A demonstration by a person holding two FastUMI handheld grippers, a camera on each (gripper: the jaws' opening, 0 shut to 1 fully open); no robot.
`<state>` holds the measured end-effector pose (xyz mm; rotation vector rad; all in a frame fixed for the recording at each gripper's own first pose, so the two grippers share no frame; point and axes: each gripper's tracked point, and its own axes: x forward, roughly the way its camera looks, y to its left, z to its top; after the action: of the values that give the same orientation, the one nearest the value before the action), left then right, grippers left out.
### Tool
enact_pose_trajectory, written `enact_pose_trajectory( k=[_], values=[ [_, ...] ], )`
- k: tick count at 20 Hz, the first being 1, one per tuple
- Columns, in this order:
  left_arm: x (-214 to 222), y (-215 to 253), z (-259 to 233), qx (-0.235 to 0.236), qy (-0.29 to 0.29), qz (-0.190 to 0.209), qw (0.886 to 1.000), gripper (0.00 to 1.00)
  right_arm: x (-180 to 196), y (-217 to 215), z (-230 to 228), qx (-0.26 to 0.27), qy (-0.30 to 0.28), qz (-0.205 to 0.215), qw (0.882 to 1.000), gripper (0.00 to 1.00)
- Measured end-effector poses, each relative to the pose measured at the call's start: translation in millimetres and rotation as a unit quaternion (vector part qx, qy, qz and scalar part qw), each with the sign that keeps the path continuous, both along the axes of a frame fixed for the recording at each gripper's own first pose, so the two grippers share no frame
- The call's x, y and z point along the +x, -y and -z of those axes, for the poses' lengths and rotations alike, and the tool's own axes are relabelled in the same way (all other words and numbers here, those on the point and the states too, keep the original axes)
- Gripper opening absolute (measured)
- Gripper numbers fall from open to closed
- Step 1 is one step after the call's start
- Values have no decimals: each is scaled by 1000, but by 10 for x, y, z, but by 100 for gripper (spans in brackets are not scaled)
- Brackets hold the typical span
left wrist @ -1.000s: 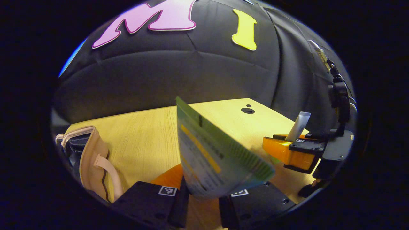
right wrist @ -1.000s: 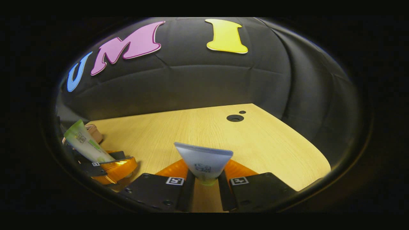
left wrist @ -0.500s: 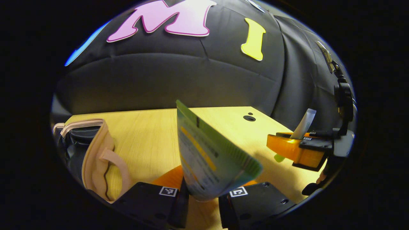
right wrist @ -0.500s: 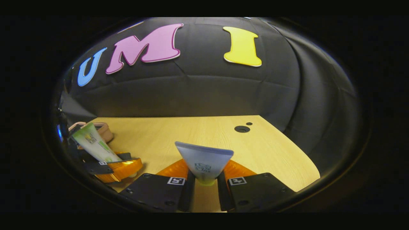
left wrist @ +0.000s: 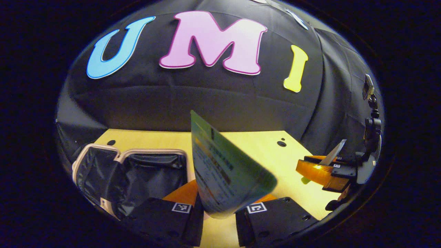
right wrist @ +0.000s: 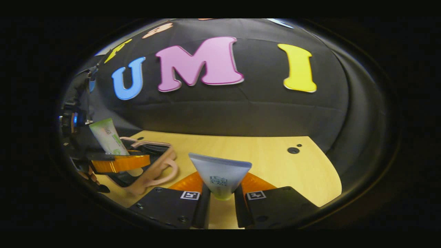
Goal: First open the suitcase, pack the skin care products into it, and then close the suitcase.
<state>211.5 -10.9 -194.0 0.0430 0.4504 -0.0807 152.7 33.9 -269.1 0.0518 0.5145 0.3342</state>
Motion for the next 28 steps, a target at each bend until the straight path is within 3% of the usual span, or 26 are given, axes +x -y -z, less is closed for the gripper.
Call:
enact_pose_trajectory(
  k=[2,4,5,6,9,12,14,15,16,18,20,21,24,25,26,28],
  values=[
    [-133,-549,84,24,-45,-30,998,47,-107,-366,-127,26,-9,-24,999,34],
    [-208,-889,310,19,-106,-41,993,46,-170,-703,-223,40,-13,-47,998,34],
    [-244,-1022,483,11,-144,-40,989,40,-185,-846,-264,44,-13,-59,997,34],
    [-263,-1161,639,9,-177,-44,983,43,-207,-977,-294,46,-14,-70,996,34],
    [-211,-1365,1075,-7,-269,-43,962,43,-239,-1287,-379,53,-13,-91,994,34],
    [-224,-1464,1412,-20,-357,-36,933,44,-266,-1451,-425,53,-17,-97,994,34],
    [-239,-1518,1491,-3,-401,-25,916,43,-308,-1535,-395,52,-30,-101,993,34],
    [-188,-1513,1481,8,-407,-19,913,48,-311,-1563,-367,49,-36,-103,993,34],
    [-136,-1544,1470,34,-409,-18,912,46,-314,-1595,-341,48,-42,-104,993,34],
    [-24,-1650,1406,68,-392,-30,917,50,-283,-1640,-280,45,-57,-103,992,34],
    [-10,-1712,1240,63,-356,-45,931,54,-236,-1680,-234,44,-71,-97,992,34],
    [-37,-1755,1077,56,-326,-52,942,65,-226,-1695,-202,44,-83,-95,991,34],
    [-252,-2007,397,27,-200,-92,975,82,-239,-1832,-27,38,-124,-91,987,34],
    [-387,-2172,188,24,-162,-115,980,92,-252,-1915,59,38,-139,-89,986,34],
    [-553,-2323,30,18,-131,-131,982,96,-286,-2009,148,35,-157,-88,983,34],
    [-956,-2538,-261,1,-82,-161,984,96,-344,-2184,383,28,-196,-83,977,31]
  ],
)
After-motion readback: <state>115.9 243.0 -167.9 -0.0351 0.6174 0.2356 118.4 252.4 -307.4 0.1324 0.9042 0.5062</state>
